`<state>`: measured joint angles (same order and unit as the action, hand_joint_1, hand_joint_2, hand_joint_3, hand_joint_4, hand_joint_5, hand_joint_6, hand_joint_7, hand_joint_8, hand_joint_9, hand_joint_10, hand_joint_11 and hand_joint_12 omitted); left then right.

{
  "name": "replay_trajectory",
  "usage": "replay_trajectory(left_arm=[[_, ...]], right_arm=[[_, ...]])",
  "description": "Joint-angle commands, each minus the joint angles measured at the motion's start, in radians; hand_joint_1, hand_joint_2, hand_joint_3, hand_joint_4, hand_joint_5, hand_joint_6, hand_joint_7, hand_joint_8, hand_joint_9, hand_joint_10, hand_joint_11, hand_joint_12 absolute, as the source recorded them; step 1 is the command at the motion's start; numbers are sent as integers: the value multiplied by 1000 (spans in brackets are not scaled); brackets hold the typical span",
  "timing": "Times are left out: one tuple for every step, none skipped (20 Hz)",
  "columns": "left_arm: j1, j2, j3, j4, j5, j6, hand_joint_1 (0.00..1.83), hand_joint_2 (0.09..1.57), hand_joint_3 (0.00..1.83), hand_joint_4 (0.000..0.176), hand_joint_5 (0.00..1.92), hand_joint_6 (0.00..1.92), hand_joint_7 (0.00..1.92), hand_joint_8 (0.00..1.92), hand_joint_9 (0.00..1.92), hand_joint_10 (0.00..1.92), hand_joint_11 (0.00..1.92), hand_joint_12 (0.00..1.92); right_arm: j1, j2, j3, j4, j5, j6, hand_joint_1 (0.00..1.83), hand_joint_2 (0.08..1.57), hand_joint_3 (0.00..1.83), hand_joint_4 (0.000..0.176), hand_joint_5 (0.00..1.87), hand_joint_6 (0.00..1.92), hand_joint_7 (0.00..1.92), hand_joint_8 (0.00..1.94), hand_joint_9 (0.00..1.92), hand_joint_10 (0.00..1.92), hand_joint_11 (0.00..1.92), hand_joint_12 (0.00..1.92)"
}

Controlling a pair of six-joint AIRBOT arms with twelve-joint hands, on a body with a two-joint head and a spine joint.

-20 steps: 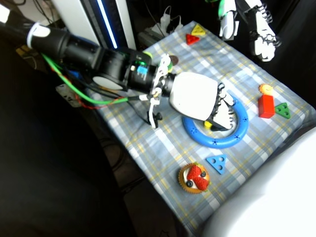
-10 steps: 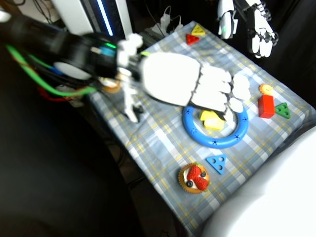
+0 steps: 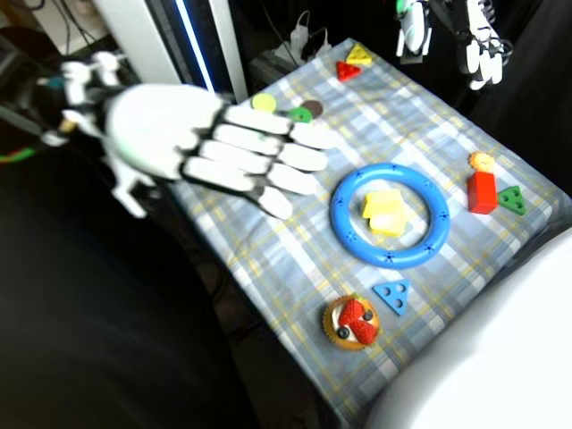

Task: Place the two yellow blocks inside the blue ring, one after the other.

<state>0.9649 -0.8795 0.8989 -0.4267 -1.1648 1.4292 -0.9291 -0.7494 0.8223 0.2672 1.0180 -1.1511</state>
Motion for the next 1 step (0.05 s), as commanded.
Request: replay_trajectory(left_arm=[[-3, 10, 11, 24, -136, -43, 609, 1400, 0, 53, 222, 20, 152, 7, 42, 53, 0, 808]], right_arm=[[-14, 12, -5, 17, 197, 5, 517, 1287, 0, 59, 0, 0, 0, 0, 0, 0, 0, 89]])
